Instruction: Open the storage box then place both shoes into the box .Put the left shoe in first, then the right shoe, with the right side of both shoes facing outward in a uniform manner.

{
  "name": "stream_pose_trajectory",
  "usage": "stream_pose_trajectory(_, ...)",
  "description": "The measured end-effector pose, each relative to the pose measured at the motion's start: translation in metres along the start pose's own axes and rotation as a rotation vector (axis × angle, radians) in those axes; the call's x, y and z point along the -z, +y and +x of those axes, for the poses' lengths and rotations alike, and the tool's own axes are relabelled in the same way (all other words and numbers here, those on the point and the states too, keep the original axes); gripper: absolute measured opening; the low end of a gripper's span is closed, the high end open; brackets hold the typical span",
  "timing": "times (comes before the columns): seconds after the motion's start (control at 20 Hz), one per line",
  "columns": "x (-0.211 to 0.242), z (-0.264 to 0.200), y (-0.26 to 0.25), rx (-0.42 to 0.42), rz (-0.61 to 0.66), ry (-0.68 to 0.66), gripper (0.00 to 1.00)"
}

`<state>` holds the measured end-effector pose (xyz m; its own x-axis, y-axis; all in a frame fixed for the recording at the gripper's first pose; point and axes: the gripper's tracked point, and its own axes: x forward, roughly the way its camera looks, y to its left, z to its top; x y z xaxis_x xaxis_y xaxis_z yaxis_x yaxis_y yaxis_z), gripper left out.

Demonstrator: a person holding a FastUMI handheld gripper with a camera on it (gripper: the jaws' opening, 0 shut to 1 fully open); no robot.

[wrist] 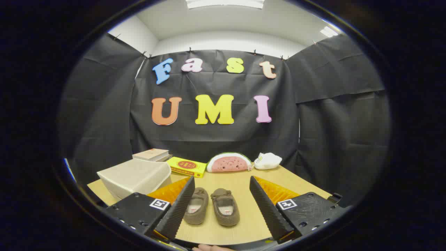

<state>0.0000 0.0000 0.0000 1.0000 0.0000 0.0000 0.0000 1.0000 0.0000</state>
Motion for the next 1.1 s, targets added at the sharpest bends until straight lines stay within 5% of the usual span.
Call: stream_pose_trajectory(1.1,0.019,0.013,0.008,-0.042,0.023,0.045,0.95)
